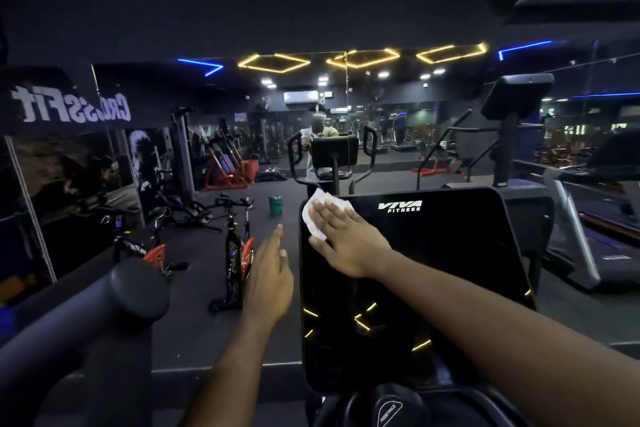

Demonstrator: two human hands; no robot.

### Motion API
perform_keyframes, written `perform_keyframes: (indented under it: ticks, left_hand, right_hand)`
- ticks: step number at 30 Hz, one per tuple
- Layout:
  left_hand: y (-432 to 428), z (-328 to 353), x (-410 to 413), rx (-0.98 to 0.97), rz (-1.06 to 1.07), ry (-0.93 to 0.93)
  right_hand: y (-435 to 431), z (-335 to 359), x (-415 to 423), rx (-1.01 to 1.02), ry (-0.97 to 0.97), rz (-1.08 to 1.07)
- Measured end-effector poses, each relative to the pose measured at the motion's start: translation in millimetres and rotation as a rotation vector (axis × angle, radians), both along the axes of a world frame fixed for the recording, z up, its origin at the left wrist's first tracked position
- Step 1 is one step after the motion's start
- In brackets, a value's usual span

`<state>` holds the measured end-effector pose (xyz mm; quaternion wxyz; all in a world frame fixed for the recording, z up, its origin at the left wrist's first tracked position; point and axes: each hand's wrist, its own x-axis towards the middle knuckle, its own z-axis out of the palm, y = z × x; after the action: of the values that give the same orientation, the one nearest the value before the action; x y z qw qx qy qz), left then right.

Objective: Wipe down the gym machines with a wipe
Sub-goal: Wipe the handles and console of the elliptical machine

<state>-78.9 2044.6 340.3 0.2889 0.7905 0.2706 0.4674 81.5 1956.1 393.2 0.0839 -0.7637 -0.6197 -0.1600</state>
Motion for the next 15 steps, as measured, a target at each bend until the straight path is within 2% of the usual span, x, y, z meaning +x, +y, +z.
perform_keyframes:
  ticks: [3, 7, 9, 12, 15]
  left_hand:
    - [-3.6, -0.4, -0.2, -0.030, 0.002, -0.018]
    - [-10.1, 1.5, 1.2, -0.056, -0.012, -0.072]
    - [-13.4, 1.9, -0.2, -0.053, -0.011, -0.072]
    - [-15.1, 3.0, -3.9, -0.026, -0.007, -0.050]
    - [-14.4, 3.2, -3.2, -0.015, 0.023, -0.054]
  right_hand:
    - [20.0, -1.1, -15.5, 0.061, 0.089, -0.029]
    - [-8.8, -23.0, -14.3, -0.026, -0.065, 0.111]
    - [-16.3, -17.5, 0.4, -0.015, -0.089, 0.081]
    - [3.3, 7.4, 8.3, 0.057, 0.025, -0.051]
    - [28.0, 14.4, -7.4, 0.049, 0.093, -0.036]
